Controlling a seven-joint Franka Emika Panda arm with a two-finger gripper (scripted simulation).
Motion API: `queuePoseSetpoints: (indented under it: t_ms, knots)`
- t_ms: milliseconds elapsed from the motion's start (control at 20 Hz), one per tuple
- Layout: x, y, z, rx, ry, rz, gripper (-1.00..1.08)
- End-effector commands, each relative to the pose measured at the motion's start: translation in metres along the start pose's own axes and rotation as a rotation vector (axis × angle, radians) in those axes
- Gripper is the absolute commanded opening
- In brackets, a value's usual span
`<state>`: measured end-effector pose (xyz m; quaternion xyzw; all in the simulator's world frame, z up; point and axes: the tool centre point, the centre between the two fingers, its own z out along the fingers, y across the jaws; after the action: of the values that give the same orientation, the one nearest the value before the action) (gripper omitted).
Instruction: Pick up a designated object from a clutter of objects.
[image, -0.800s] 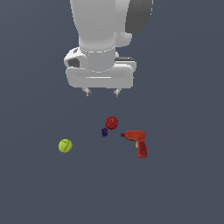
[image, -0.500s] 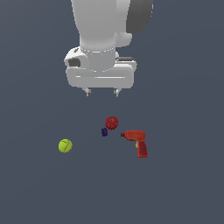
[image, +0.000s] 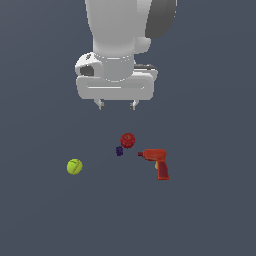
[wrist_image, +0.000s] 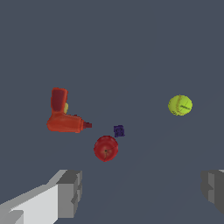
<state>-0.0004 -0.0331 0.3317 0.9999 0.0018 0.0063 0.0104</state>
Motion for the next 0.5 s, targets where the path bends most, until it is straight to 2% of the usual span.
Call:
queuePoseSetpoints:
  t_ms: [0,450]
  knots:
    - [0.0,0.001,0.001,0.0,0.0,0.0,1.0]
    - [0.017,0.02,0.023,0.008,-0.002,0.012,1.0]
